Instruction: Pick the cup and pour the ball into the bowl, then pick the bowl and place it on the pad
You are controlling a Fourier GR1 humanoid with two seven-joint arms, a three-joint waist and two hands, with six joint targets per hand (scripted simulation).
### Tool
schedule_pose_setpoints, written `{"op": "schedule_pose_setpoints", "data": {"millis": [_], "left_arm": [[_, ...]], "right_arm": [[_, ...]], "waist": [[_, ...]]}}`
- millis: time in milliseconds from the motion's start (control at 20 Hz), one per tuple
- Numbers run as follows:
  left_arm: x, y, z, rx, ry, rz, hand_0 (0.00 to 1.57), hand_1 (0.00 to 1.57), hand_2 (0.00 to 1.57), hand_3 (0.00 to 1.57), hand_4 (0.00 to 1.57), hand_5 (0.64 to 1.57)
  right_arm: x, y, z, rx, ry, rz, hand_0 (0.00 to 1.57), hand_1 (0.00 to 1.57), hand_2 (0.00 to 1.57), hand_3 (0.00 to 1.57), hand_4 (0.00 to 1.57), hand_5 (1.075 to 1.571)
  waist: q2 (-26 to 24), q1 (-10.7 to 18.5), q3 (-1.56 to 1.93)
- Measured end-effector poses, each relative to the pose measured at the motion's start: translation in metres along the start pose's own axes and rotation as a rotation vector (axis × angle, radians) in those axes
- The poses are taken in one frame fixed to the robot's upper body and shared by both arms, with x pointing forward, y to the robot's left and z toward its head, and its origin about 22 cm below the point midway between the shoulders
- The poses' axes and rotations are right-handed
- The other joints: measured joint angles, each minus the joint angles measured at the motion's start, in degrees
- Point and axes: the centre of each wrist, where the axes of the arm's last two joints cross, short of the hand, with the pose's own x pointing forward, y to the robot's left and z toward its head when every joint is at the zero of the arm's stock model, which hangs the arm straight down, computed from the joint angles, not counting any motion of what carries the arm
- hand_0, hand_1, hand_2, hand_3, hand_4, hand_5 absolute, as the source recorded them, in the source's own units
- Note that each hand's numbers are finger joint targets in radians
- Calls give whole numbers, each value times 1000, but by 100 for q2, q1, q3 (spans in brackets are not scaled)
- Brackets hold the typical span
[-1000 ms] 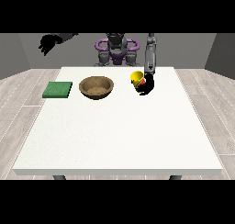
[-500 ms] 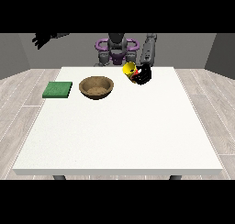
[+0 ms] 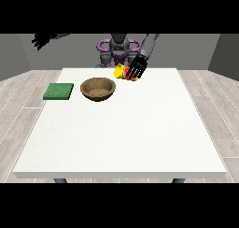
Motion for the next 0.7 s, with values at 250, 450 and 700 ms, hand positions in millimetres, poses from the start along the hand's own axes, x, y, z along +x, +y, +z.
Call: {"op": "schedule_pose_setpoints", "data": {"millis": [250,450,700], "left_arm": [[50,-5,-18,-46,-15,-151,1365,1365,1571,1571,1470,1529],[87,-3,-29,-60,-51,-298,1351,1351,1571,1571,1364,1563],[117,2,-40,-30,-89,-536,1453,1453,1571,1571,1090,1569]], "right_arm": [[-10,-14,3,-14,25,-15,0,0,0,0,693,1558],[-13,-21,-2,-18,35,-20,0,0,0,127,691,1554],[-16,-15,-12,-5,34,-17,0,0,0,293,699,1555]], "waist": [[-124,75,-15],[-140,103,-19],[-157,58,-21]]}}
